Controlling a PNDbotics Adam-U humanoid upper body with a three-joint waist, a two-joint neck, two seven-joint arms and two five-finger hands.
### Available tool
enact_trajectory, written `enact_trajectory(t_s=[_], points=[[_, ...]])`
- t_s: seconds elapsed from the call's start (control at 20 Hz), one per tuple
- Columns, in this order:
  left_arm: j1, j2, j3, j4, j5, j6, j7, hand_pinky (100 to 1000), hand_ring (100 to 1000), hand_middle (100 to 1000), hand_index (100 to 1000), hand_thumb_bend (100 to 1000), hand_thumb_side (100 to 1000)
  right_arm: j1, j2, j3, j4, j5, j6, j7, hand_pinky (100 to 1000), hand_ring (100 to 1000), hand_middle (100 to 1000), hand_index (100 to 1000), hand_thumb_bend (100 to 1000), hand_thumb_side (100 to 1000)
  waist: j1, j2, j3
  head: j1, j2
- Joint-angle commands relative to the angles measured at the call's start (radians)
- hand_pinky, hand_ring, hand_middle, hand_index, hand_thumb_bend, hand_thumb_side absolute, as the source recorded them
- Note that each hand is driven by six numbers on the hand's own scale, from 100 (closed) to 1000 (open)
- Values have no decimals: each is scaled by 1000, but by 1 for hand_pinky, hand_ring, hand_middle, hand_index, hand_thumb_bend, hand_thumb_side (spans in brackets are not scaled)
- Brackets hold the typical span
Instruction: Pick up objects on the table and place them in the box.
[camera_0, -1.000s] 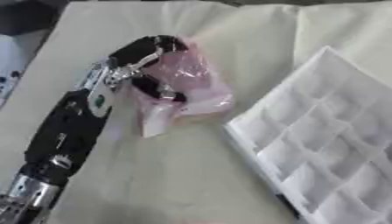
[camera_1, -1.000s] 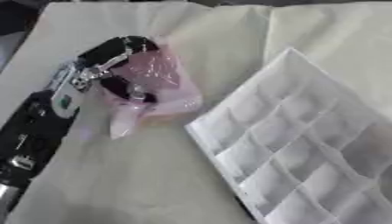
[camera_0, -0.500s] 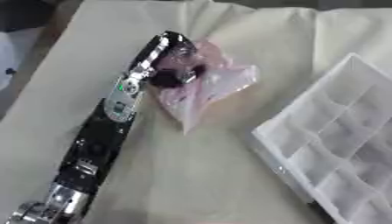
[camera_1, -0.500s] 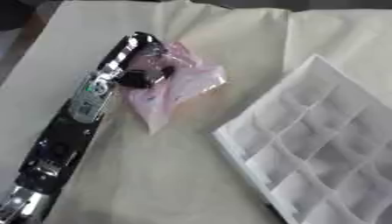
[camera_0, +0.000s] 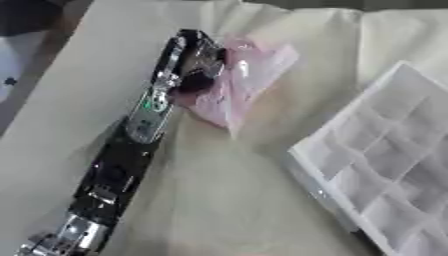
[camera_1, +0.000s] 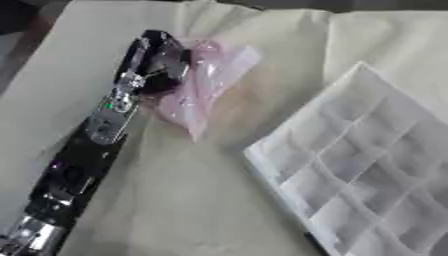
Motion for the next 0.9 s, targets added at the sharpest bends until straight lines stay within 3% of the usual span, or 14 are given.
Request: enact_trajectory(t_s=[0.05,0.5,0.75,0.9], points=[[-21,52,-22,-54,93,0,4,100,100,100,100,100,100,-9,-14,-1,-19,6,0,-3,560,632,605,658,442,754,1,-20,-2,10,4],[-67,245,-89,-269,505,90,-76,100,100,100,100,100,100,9,-29,-3,-19,13,9,-4,560,633,606,659,442,754,24,-42,2,-1,7],[-126,283,-107,-335,707,127,-106,100,100,100,100,100,100,15,-30,-1,-19,15,15,-5,559,632,606,659,442,753,27,-54,5,-7,-7],[-147,316,-122,-368,759,138,-142,100,100,100,100,100,100,18,-31,-1,-19,16,18,-5,559,632,606,659,443,753,31,-60,4,-12,-6]])
